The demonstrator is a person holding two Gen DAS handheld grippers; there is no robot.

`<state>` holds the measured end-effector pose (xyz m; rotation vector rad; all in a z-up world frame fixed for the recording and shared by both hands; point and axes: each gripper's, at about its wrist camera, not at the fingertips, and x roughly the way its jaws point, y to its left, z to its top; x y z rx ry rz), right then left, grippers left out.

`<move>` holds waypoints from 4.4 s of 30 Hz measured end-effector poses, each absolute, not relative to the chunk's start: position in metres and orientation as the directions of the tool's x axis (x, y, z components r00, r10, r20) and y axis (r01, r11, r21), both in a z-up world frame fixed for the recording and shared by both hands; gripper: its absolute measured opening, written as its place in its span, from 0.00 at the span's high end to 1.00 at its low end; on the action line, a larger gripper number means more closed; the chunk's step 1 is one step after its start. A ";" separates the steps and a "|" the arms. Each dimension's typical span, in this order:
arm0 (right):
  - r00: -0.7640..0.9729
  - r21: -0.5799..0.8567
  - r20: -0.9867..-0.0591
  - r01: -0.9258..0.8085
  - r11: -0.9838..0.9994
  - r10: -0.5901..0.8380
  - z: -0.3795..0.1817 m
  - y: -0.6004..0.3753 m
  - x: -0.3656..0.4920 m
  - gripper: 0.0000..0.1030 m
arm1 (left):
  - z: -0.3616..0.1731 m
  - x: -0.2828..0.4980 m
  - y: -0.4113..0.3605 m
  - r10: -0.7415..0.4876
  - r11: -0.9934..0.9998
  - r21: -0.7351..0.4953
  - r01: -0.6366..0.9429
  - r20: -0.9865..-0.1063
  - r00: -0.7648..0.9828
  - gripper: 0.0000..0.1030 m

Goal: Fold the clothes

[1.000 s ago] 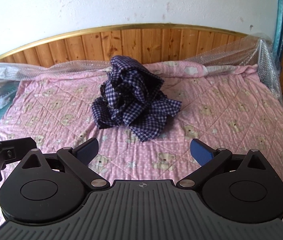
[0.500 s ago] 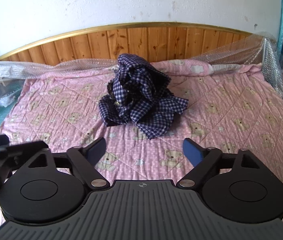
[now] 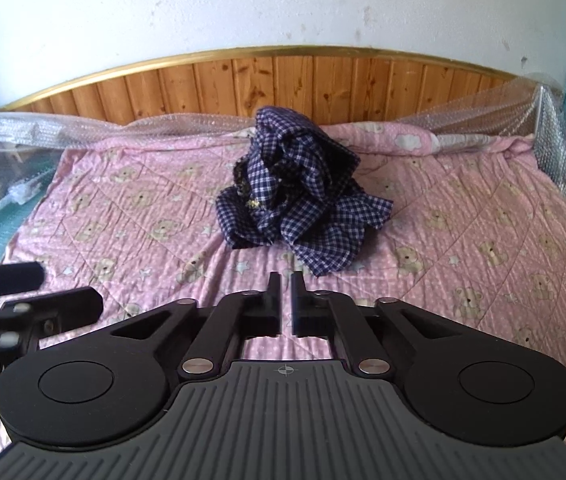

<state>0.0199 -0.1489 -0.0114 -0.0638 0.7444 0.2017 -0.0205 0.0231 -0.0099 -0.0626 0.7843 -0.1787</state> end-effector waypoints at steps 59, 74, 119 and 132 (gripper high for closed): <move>0.587 0.032 -0.804 -0.113 0.993 0.092 -0.186 -0.281 0.311 0.98 | -0.109 0.247 0.056 0.026 0.945 -0.170 -0.280 -0.813 0.582 1.00; 0.633 0.297 -0.643 -0.314 0.902 0.432 -0.144 -0.251 0.364 0.21 | -0.175 0.318 -0.069 -0.164 0.955 -0.263 -0.135 -0.851 0.498 0.83; 0.452 0.527 -0.687 -0.229 0.819 0.569 -0.221 -0.187 0.253 0.99 | -0.129 0.207 0.132 -0.268 0.954 -0.294 0.060 -0.748 0.607 0.96; 0.732 0.494 -0.104 -0.549 0.674 0.673 0.085 -0.260 0.083 1.00 | 0.195 0.066 0.179 -0.594 0.738 -0.482 0.472 -0.131 0.794 0.96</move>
